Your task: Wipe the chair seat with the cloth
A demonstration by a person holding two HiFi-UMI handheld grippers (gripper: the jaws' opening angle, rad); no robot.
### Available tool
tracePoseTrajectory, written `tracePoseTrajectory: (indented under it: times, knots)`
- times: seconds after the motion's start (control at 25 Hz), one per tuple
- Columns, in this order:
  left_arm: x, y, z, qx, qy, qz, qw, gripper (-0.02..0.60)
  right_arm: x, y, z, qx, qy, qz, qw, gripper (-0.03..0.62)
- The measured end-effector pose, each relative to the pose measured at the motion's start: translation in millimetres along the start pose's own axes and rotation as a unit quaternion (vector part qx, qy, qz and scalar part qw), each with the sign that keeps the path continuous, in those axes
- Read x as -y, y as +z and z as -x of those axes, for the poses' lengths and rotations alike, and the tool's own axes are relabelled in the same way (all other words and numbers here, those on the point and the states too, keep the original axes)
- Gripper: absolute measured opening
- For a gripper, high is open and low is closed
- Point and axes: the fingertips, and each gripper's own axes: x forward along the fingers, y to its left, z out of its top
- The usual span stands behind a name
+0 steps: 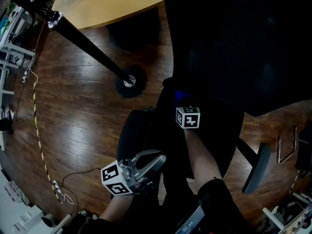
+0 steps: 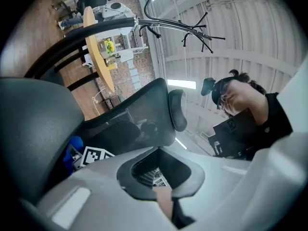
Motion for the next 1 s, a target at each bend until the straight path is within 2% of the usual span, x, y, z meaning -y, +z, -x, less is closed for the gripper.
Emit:
tracePoseTrajectory:
  times: [0.16,0.32,0.48,0.6,0.72,0.84,1.0]
  knots:
    - [-7,-6,-1,-0.014,0.006,0.004,0.9999,0.0,72,-25,29,-0.014,-0.063,-0.02,0.998,0.06]
    - [-14,-26,-12,-0.043,0.008,0.012,0.999,0.001,153,-42,88,-0.013,-0.123,-0.039,0.992,0.06]
    - [-20,-43,-30,-0.069,0.005,0.014,0.9975,0.0,222,-39,155,-0.004,-0.18,-0.048,0.983,0.06]
    - [-24,-46,-38,-0.079,0.007,0.012,0.9968,0.0,265,-62,184,-0.001,-0.217,-0.071,0.974,0.06]
    - [-25,-42,-41,-0.076,0.008,0.008,0.9971,0.0,275,-68,196,0.011,-0.226,-0.085,0.97,0.06]
    - [-23,-37,-45,-0.071,0.007,-0.001,0.9974,0.0,275,-62,199,0.031,-0.226,-0.068,0.971,0.06]
    - [-15,-35,-46,-0.061,0.006,-0.007,0.9981,0.001,273,-50,204,0.056,-0.196,-0.062,0.977,0.06]
